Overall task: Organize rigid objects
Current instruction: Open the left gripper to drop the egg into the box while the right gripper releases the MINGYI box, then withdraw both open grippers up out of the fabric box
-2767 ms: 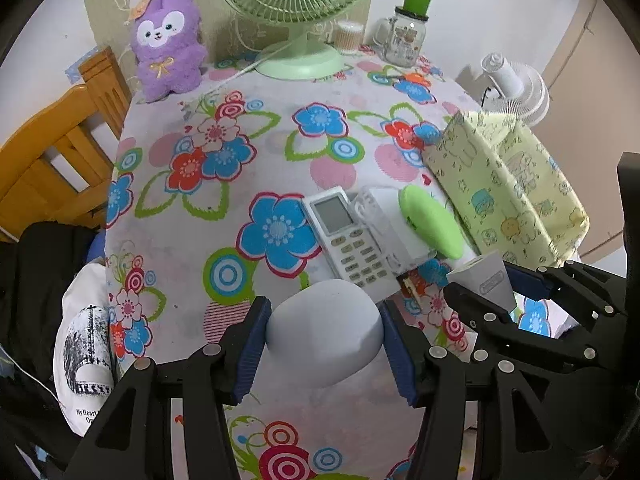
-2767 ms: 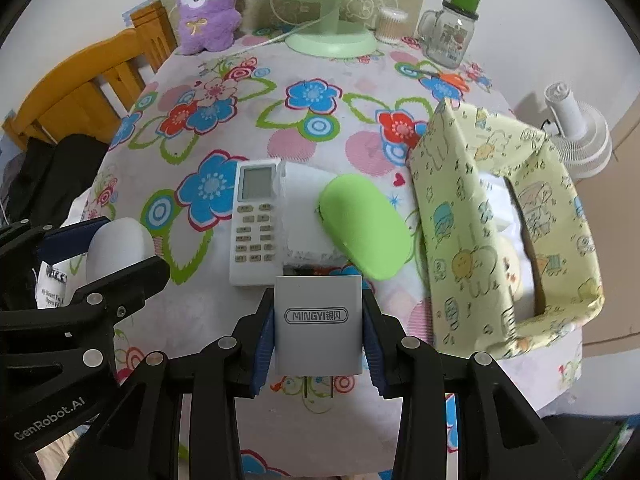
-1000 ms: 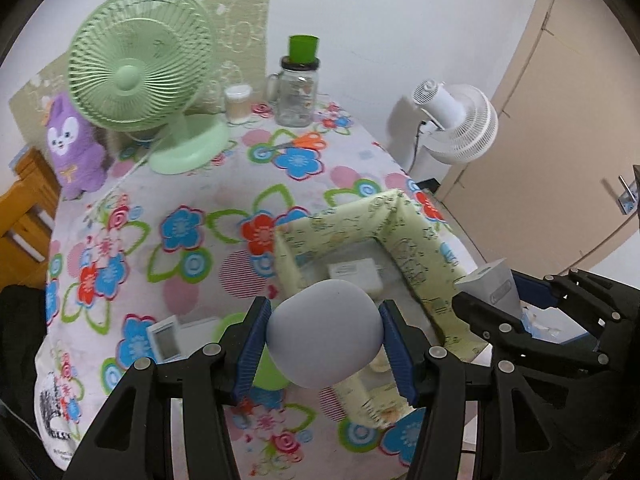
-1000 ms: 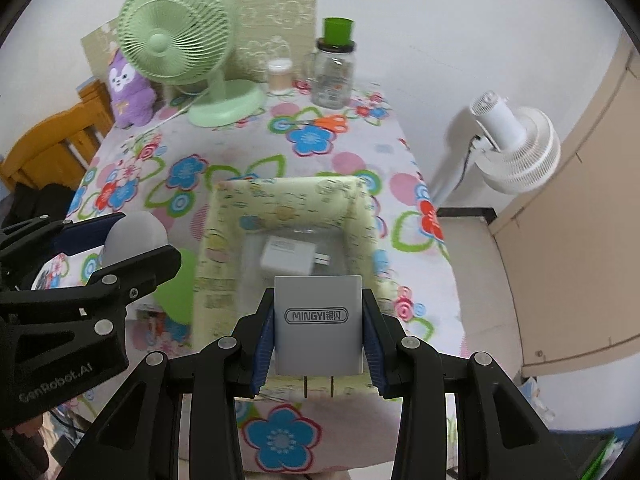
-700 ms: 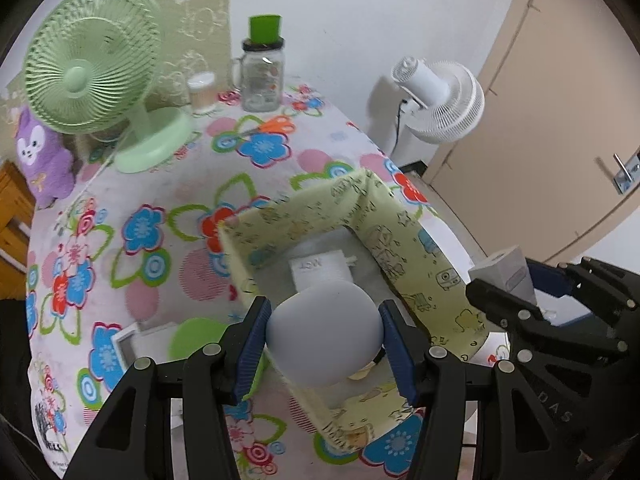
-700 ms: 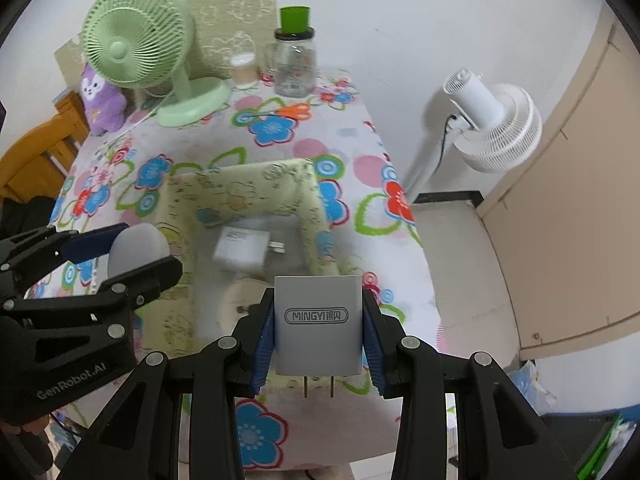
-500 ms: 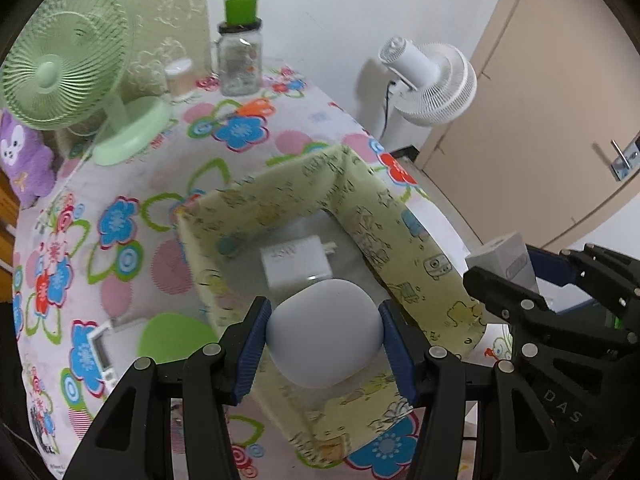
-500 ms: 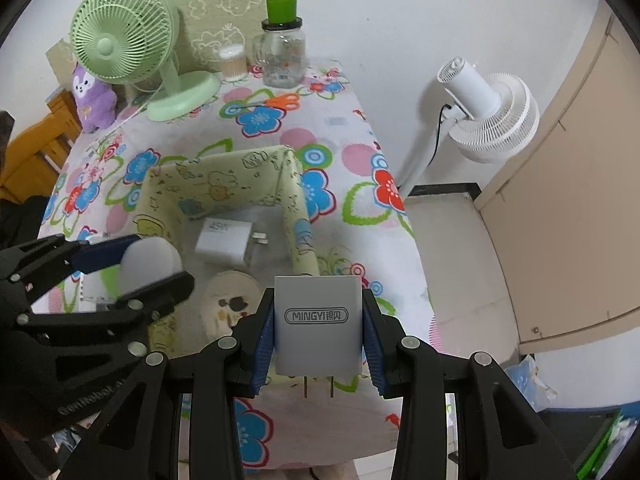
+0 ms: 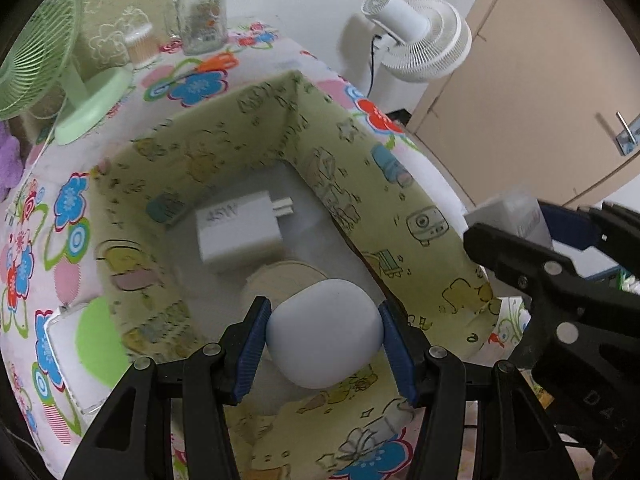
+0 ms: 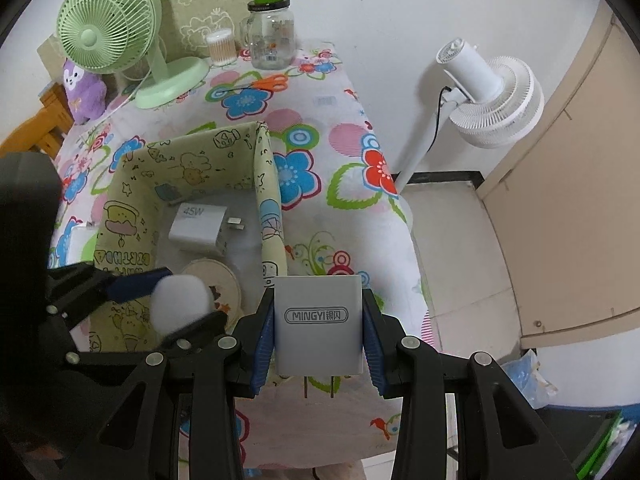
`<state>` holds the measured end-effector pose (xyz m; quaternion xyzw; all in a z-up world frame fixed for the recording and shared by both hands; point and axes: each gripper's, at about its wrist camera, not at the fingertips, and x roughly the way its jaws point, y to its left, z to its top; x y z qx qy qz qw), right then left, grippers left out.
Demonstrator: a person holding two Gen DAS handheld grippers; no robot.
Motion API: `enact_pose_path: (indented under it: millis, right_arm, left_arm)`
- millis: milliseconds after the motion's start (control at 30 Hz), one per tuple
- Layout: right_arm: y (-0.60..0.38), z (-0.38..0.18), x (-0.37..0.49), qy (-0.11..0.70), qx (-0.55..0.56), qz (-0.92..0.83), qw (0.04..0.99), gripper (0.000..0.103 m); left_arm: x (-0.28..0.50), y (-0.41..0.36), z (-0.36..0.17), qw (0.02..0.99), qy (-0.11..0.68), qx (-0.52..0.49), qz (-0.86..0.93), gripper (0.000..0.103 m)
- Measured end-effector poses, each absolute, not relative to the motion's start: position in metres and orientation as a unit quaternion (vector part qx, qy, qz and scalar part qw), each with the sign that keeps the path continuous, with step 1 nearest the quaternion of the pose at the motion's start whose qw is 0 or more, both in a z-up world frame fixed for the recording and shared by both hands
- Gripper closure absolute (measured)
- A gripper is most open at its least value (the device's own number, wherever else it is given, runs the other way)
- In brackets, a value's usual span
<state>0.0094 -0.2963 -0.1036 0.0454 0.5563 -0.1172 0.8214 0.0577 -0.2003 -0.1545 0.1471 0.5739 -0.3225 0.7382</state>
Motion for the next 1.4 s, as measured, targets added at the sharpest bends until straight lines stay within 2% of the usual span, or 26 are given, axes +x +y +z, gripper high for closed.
enact_pose_path:
  millis: [267, 400, 533, 667, 1000, 1100, 1400]
  right_arm:
    - [-0.300, -0.106, 0.011, 0.557, 0.049, -0.108, 0.822, 0.061]
    - [-0.300, -0.106, 0.012, 0.559, 0.046, -0.105, 0.821, 0.061]
    - [-0.298, -0.104, 0.013, 0.558, 0.046, -0.101, 0.822, 0.061]
    - [-0.290, -0.096, 0.019, 0.550, 0.041, -0.091, 0.829, 0.061]
    - [-0.259, -0.084, 0.037, 0.537, 0.035, -0.060, 0.841, 0.061]
    - [-0.247, -0.085, 0.042, 0.539, 0.029, -0.053, 0.840, 0.072]
    - [-0.232, -0.096, 0.052, 0.549, 0.031, -0.049, 0.834, 0.072]
  left_arm:
    - [0.059, -0.203, -0.167, 0.725, 0.596, 0.125, -0.323, 0.043]
    - [0.062, -0.204, -0.163, 0.716, 0.604, 0.113, -0.331, 0.027]
    - [0.053, -0.202, -0.143, 0.734, 0.575, 0.145, -0.330, 0.014]
    - [0.054, -0.187, -0.123, 0.757, 0.551, 0.163, -0.311, 0.011]
    - [0.082, -0.125, -0.100, 0.784, 0.552, 0.138, -0.247, 0.010]
    - [0.082, -0.113, -0.098, 0.788, 0.551, 0.133, -0.241, 0.010]
    - [0.090, -0.092, -0.106, 0.786, 0.558, 0.120, -0.237, 0.010]
